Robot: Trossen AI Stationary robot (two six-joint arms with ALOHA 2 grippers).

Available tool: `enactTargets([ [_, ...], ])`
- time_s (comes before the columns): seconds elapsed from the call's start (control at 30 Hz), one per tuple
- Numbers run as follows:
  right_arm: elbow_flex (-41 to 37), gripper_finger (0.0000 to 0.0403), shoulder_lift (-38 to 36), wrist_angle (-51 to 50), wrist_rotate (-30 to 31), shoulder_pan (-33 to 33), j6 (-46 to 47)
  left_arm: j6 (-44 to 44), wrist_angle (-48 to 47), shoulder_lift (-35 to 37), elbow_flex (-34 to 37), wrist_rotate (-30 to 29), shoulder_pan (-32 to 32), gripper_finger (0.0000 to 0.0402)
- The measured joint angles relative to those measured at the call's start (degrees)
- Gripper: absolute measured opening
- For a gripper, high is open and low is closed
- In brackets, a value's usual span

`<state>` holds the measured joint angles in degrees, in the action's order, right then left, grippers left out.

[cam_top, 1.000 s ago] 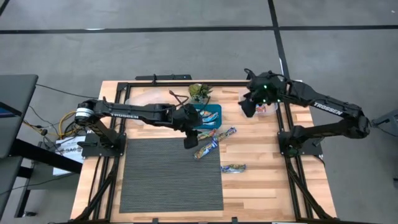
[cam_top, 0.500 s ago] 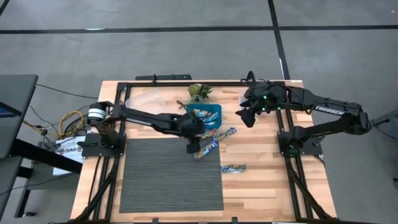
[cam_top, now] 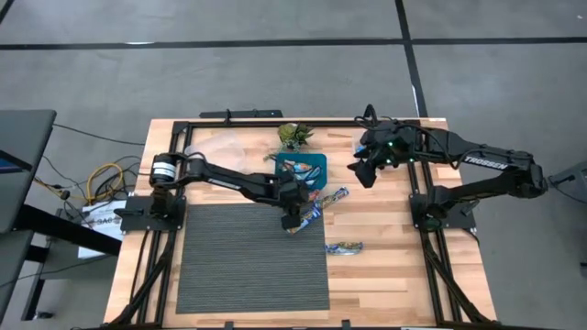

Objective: Pick and place Granola Bars by type
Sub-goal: Put the red granola bar into the right transparent bin

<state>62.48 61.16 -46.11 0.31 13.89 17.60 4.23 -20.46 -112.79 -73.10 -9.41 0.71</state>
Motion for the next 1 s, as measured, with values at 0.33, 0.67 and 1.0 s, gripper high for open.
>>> enactTargets([
  [0.33, 0.00, 0.0224, -0.02, 0.31, 0.01, 0.00, 0.00, 1.07, -0.42, -3.11, -0.17, -4.51, -0.01, 0.0138],
  [0.67, 0.00, 0.0224, -0.02, 0.41, -0.43, -0.02, 3.33, 6.43, -8.36, 0.16, -4.82, -2.80, -0.43, 0.0014],
  [1.0, 0.00, 0.0224, 0.00, 2.66, -0.43, 0.00, 13.60, 17.89, -13.96, 13.02, -10.97, -4.76, -0.19, 0.0007],
])
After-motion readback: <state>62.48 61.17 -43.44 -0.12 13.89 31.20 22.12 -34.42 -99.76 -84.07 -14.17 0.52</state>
